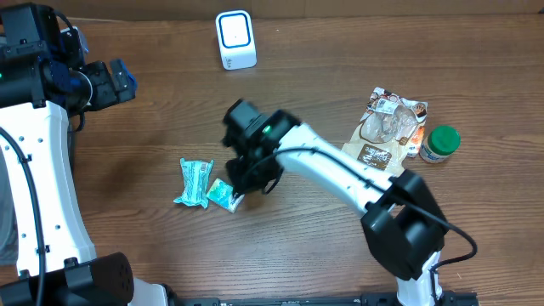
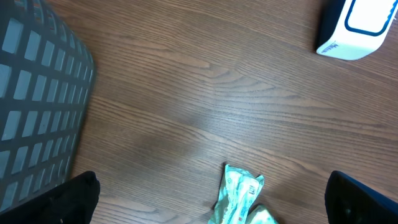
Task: Scan the item barcode
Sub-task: 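Move the right gripper to the teal wipe packs and lower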
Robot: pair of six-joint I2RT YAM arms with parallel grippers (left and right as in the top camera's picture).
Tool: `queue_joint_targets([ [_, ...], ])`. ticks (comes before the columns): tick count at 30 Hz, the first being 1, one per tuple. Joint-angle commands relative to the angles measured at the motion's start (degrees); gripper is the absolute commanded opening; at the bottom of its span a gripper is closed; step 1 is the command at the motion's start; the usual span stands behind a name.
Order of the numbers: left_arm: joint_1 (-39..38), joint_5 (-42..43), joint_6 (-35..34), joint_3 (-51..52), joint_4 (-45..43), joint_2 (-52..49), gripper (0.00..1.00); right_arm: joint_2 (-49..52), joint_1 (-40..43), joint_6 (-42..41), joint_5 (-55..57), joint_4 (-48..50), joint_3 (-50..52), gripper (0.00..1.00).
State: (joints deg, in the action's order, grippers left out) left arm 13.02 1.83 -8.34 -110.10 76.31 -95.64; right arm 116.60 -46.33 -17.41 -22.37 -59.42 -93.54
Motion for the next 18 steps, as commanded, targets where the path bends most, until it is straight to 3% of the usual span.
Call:
queue_joint_targets([
  [1,0.1,-0.3,1.3,-1.2,-0.1,0.4,1.00,1.2,-3.3,-6.7,-0.2,3.6,1.0,0.04],
  [11,0.1,-0.3,1.3,-1.2,0.0,0.4,1.00,4.5,-9.6,-10.3,2.4,8.2,2.2,0.04],
  [18,0.1,-0.3,1.3,-1.2,-0.1,0.4,1.00,6.0,-8.5,-13.6,6.2,8.4,3.9,0.04],
])
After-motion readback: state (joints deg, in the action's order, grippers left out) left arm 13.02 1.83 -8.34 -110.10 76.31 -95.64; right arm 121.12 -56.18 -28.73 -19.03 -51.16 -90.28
